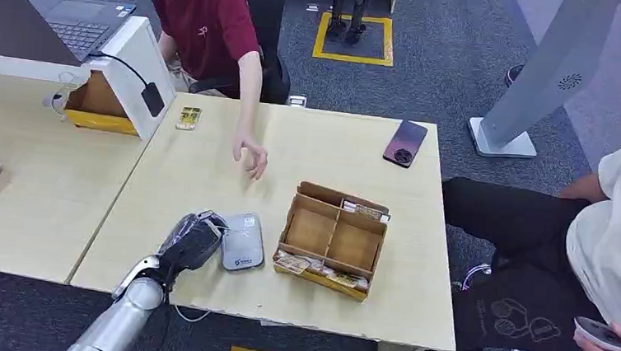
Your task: Pass the card to the sensor for recognition and then transmit it.
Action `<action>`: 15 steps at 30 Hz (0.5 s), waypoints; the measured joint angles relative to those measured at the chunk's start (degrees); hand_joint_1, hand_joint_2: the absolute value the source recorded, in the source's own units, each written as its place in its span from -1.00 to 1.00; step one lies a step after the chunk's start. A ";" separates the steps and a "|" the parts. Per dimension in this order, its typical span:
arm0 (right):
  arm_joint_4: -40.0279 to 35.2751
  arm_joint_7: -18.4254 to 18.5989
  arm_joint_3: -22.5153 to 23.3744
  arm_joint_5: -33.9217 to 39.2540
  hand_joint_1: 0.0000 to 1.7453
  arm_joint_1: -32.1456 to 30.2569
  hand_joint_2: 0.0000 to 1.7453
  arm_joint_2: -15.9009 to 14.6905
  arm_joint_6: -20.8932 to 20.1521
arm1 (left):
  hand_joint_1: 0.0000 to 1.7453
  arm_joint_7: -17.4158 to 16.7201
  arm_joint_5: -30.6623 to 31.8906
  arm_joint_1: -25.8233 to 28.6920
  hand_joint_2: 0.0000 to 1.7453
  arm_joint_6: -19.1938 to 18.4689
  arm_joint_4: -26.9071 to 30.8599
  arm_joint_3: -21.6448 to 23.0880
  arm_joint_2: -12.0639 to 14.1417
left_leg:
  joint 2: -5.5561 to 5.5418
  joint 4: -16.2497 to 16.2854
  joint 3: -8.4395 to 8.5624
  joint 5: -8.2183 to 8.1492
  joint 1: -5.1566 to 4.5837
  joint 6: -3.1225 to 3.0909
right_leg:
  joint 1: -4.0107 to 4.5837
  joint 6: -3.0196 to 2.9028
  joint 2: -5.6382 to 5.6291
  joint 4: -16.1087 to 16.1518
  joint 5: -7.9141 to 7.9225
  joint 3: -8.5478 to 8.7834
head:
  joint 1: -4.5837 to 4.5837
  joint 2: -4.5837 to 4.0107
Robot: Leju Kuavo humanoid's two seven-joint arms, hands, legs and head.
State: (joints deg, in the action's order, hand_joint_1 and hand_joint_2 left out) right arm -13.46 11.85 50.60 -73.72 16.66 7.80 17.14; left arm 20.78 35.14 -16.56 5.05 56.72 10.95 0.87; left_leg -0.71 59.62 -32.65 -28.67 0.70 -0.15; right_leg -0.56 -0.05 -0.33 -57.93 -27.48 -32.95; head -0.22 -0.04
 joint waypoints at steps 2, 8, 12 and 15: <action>0.02 0.28 0.02 -0.24 -1.00 0.01 1.00 0.00 0.02 | 1.00 -1.22 -0.59 -1.27 1.00 1.48 -0.28 -0.80 -0.85 | 0.00 0.01 -0.01 0.00 0.00 0.00 | 0.00 0.01 0.00 0.00 0.01 0.00 | 0.00 0.00; 0.11 0.72 0.04 -0.87 -1.00 0.30 1.00 0.02 0.17 | 1.00 -4.63 -1.13 -5.65 1.00 4.94 -1.03 -2.86 -3.37 | -0.01 0.01 -0.03 0.01 0.00 0.00 | 0.00 0.04 0.01 0.00 0.05 0.01 | 0.00 0.00; 0.20 0.94 0.02 -1.73 -1.00 0.62 1.00 0.02 0.11 | 1.00 -4.74 -0.68 -8.17 1.00 6.84 -2.51 -3.71 -4.43 | -0.01 0.01 -0.02 0.00 0.00 0.00 | 0.00 0.04 0.00 0.00 0.05 0.00 | 0.00 0.00; 0.20 0.94 0.04 -1.73 -1.00 0.78 1.00 0.02 0.13 | 1.00 -4.76 -0.35 -9.31 1.00 7.32 -3.36 -4.15 -5.07 | -0.02 0.01 -0.02 0.00 0.00 0.00 | 0.00 0.04 0.01 0.00 0.04 -0.01 | 0.00 0.00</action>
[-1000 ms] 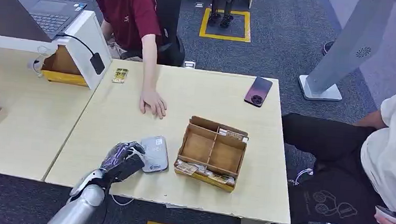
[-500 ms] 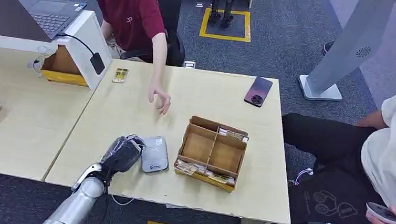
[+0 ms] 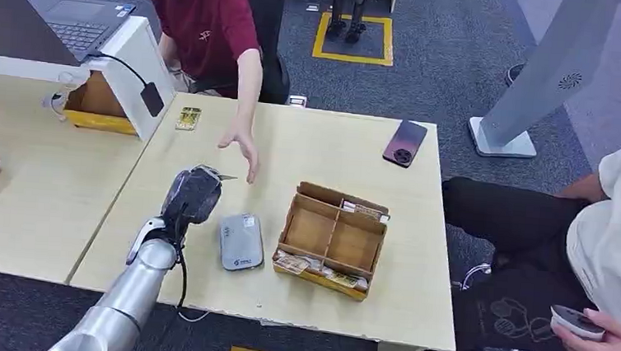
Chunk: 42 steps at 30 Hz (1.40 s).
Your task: Pass the card to the sensor for recognition and then transmit it.
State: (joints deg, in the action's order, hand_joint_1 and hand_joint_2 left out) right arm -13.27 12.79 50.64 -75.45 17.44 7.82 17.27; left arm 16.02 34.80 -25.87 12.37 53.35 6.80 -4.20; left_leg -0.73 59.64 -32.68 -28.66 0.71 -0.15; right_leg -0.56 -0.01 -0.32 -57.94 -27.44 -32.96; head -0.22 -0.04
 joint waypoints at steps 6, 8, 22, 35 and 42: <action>0.02 -0.02 0.00 -0.17 -1.00 0.20 1.00 0.00 -0.04 | 1.00 -0.20 0.52 -0.74 1.00 1.38 -1.05 -0.26 -1.09 | 0.02 0.00 0.00 0.00 0.00 0.00 | 0.00 0.00 0.00 0.00 0.00 0.00 | 0.00 0.00; 0.02 -0.04 -0.02 -0.20 -1.00 0.21 1.00 0.02 -0.02 | 1.00 -0.20 0.55 -0.78 1.00 1.57 -1.14 -0.30 -1.16 | 0.02 0.00 0.00 0.00 0.00 0.00 | 0.00 0.00 0.00 0.00 0.00 0.00 | 0.00 0.00; 0.33 0.41 -0.30 -2.05 -1.00 0.66 1.00 1.01 0.04 | 1.00 8.30 -1.00 -0.58 1.00 10.30 -2.41 -1.72 -3.04 | 0.01 -0.01 -0.02 0.00 0.00 0.00 | 0.00 0.00 0.00 0.00 0.00 0.00 | 0.00 0.00; 0.35 0.00 -0.44 -2.97 -1.00 0.90 1.00 1.18 -0.72 | -1.00 12.28 -7.24 0.39 -1.00 7.87 0.13 -6.25 -3.30 | 0.00 0.00 -0.03 0.00 0.00 0.00 | 0.00 0.00 0.00 0.00 0.00 0.00 | 0.00 0.00; 0.35 0.42 -0.42 -2.95 -1.00 1.03 1.00 1.68 -0.48 | -1.00 8.68 -8.46 0.26 1.00 7.87 0.26 -7.54 -4.61 | 0.01 0.00 -0.02 0.00 0.00 0.00 | 0.00 0.00 0.00 -0.01 0.00 0.00 | 0.00 0.00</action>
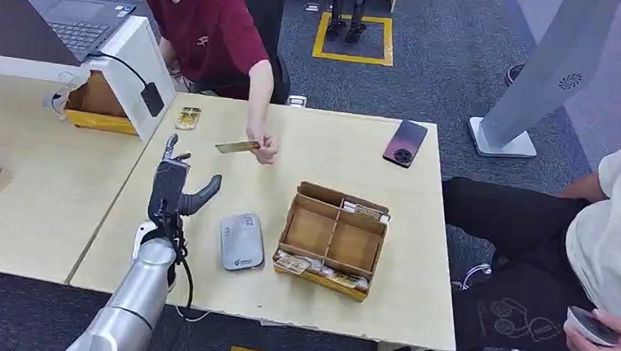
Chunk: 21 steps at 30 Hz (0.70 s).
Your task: Pass the card to the sensor for recognition and then transmit it.
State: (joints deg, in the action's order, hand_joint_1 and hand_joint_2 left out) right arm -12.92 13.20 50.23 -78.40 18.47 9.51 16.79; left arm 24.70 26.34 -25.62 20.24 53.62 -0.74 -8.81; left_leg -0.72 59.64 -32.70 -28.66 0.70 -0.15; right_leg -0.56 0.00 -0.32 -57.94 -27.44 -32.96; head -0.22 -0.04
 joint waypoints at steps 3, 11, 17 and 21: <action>0.00 -0.11 0.00 0.04 -1.00 0.00 1.00 0.07 0.00 | -1.00 -0.52 -0.94 0.04 1.00 -2.09 0.33 -0.07 -0.22 | -0.01 0.00 0.00 0.00 0.00 0.00 | 0.00 0.00 0.00 0.00 0.00 0.00 | -0.02 0.00; 0.00 -1.38 0.26 1.03 -1.00 -0.17 1.00 0.04 -0.07 | -1.00 4.46 -3.56 4.87 1.00 -16.27 6.48 1.31 0.61 | 0.05 0.00 0.00 -0.01 0.00 0.00 | 0.00 0.00 -0.04 0.01 -0.01 -0.03 | 0.00 0.00; -0.04 -1.88 0.89 1.83 -1.00 -0.87 1.00 -0.15 -0.09 | -1.00 5.94 -7.32 12.30 1.00 -25.38 18.48 5.79 2.03 | 0.03 -0.01 -0.06 -0.02 0.00 -0.01 | 0.00 0.01 -0.04 0.02 -0.03 -0.09 | 0.00 0.00; -0.09 -2.45 1.60 2.34 -1.00 -1.27 1.00 -0.63 -0.17 | -1.00 7.78 -3.93 15.47 1.00 -24.52 24.55 10.08 2.62 | 0.03 -0.01 -0.06 -0.02 -0.01 -0.01 | -0.01 0.01 -0.03 0.03 -0.03 -0.08 | 0.02 0.00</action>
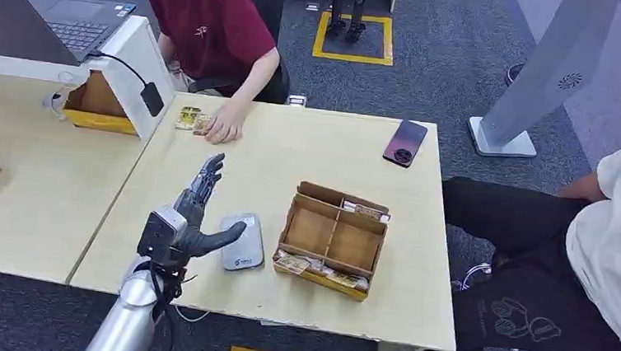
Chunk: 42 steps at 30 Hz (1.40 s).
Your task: Pass the card to the sensor for recognition and then transmit it.
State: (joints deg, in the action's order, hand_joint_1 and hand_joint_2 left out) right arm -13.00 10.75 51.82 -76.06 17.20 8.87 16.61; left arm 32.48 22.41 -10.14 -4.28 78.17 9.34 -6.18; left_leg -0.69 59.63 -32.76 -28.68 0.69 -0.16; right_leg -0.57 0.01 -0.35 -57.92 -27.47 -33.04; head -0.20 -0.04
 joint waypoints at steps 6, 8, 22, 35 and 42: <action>-0.04 -0.31 0.63 0.26 -1.00 -0.25 1.00 -0.50 0.00 | -1.00 3.67 8.46 3.47 1.00 5.47 5.37 8.11 1.49 | 0.00 0.00 0.01 0.00 -0.01 0.00 | -0.01 0.01 0.00 0.00 0.01 0.00 | -0.04 0.00; -0.04 -0.22 0.72 0.00 -1.00 -0.25 1.00 -0.50 0.00 | -1.00 4.26 13.67 4.04 1.00 11.07 5.76 10.29 1.75 | 0.00 0.00 0.01 0.00 -0.01 0.00 | -0.01 0.01 0.00 0.00 0.01 0.00 | -0.04 0.00; -0.07 1.90 0.63 -2.47 -1.00 0.79 1.00 -0.41 -0.87 | -1.00 -0.01 45.49 3.71 1.00 43.67 -5.09 23.91 2.23 | 0.01 0.00 0.00 0.00 -0.01 0.00 | -0.01 0.01 0.00 0.00 0.01 -0.01 | -0.02 0.00; -0.07 2.69 -0.13 -3.24 -1.00 1.66 1.00 -0.31 -1.22 | -1.00 -0.40 53.09 2.53 1.00 43.84 -12.92 23.84 0.37 | -0.01 0.00 -0.01 0.00 -0.01 0.00 | -0.01 0.01 0.01 0.00 0.01 -0.01 | -0.02 0.00; -0.07 3.08 -0.18 -3.34 -1.00 1.88 1.00 0.07 -1.18 | -1.00 -1.25 54.42 2.09 1.00 43.84 -13.80 22.35 -0.63 | -0.01 0.00 -0.01 0.00 -0.01 0.00 | -0.01 0.01 0.01 0.00 0.01 -0.01 | 0.00 0.00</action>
State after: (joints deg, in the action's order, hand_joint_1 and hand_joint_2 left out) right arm -13.07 13.84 51.65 -79.41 19.07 8.94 15.43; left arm 31.23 76.83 -8.05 39.56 64.37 31.69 -6.82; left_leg -0.70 59.63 -32.78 -28.68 0.68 -0.17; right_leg -0.58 0.02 -0.34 -57.92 -27.46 -33.05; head -0.20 -0.04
